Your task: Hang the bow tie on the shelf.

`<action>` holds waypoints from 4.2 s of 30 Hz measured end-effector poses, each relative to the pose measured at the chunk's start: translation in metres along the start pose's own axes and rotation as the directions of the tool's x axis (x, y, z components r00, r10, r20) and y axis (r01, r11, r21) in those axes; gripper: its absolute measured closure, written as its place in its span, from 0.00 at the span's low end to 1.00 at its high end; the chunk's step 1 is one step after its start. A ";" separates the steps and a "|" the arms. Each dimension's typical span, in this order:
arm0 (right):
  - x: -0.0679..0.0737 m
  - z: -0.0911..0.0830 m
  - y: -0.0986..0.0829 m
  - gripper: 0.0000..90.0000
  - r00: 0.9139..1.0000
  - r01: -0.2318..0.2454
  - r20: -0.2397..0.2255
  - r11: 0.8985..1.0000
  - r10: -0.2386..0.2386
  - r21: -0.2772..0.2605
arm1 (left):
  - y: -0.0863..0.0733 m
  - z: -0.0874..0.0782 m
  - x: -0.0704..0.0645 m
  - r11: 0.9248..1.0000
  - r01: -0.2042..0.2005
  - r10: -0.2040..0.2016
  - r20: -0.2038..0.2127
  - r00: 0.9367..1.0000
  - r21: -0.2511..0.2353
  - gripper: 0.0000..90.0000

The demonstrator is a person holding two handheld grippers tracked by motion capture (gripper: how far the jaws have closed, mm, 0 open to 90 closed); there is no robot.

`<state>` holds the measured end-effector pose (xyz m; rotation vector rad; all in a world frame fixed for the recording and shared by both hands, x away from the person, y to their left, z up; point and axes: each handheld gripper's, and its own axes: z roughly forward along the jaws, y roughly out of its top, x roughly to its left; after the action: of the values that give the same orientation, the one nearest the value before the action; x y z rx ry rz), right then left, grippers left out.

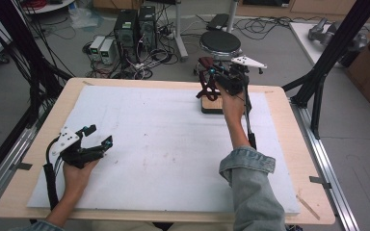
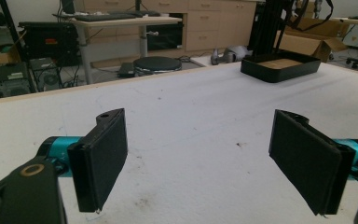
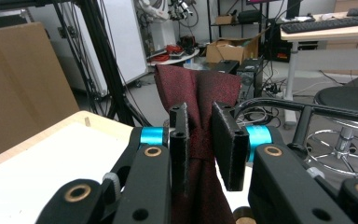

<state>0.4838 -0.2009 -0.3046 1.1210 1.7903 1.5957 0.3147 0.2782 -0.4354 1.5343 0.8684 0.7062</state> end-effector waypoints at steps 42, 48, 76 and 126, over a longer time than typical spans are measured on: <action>-0.013 0.018 -0.015 0.84 0.987 -0.035 0.161 0.996 0.021 0.085 | 0.000 0.000 0.000 1.000 0.007 -0.007 0.005 1.000 0.001 0.22; -0.014 0.012 -0.015 0.79 0.988 -0.033 0.151 0.997 0.022 0.071 | 0.000 0.000 0.000 1.000 0.006 -0.006 0.007 1.000 0.002 0.22; 0.002 -0.046 0.015 0.43 0.999 0.002 0.038 1.000 -0.001 -0.021 | 0.000 0.000 0.000 1.000 0.003 -0.003 -0.001 1.000 0.002 0.22; 0.049 -0.147 -0.085 0.13 0.995 0.081 -0.052 0.994 -0.085 -0.075 | 0.000 0.000 0.000 1.000 -0.003 0.003 -0.006 1.000 0.012 0.22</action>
<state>0.3183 -0.2423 -0.3497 0.9657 1.7748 1.6433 0.3148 0.2776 -0.4359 1.5454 0.8759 0.7089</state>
